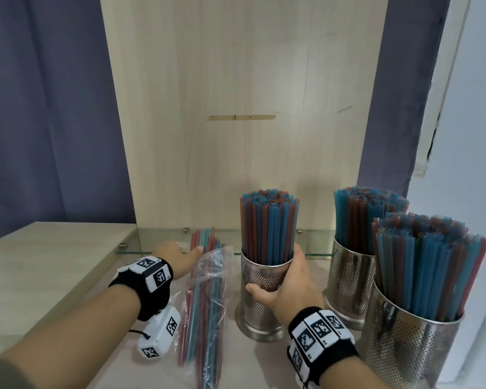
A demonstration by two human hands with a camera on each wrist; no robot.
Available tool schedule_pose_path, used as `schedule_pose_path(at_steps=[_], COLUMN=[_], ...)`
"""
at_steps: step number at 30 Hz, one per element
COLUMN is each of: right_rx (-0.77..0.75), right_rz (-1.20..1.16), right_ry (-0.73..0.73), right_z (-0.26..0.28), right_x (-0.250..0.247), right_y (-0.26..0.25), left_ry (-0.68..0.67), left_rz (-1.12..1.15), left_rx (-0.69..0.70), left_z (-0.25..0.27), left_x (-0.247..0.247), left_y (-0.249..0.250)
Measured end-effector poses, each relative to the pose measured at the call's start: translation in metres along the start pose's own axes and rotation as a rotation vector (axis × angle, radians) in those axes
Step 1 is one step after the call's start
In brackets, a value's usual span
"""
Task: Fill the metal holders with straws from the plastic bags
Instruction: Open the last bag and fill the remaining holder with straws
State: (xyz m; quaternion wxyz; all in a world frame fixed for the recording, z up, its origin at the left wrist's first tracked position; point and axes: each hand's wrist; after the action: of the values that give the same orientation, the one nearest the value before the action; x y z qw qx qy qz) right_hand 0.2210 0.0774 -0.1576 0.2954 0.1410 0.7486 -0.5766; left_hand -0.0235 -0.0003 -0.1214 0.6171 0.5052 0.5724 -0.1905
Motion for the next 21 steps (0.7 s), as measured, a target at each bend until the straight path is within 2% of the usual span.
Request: schedule_pose_path(at_steps=[5,12,17,19,21], right_rx=[-0.006,-0.021,-0.025,-0.025,-0.023], right_rz=[-0.001,-0.023,-0.025,-0.023,-0.023], right_ry=[0.008,0.024,0.021,0.024,0.024], right_z=[-0.004,-0.005,-0.005,-0.006,-0.005], right_x=[0.003,0.006,0.006,0.006,0.006], right_y=[0.002,0.003,0.005,0.005,0.005], left_ry=[-0.021,0.101,0.102,0.119,0.158], left_rz=[0.010,-0.103,-0.239,-0.191,-0.046], left_rx=[0.032,0.025,0.005,0.020,0.021], left_z=[0.001,-0.002,-0.008,-0.010,-0.012], left_x=[0.005,0.017,0.024,0.023,0.022], left_y=[0.015,0.030,0.036,0.037,0.033])
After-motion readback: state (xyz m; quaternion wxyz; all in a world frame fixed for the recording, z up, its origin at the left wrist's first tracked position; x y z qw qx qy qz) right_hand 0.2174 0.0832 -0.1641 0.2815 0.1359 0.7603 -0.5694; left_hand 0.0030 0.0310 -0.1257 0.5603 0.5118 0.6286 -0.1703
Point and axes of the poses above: each hand's wrist, its own z-axis away from the middle knuckle, its own x-axis out of the palm, y = z × x, and after that the axes turned 14 degrees about x, right-handed
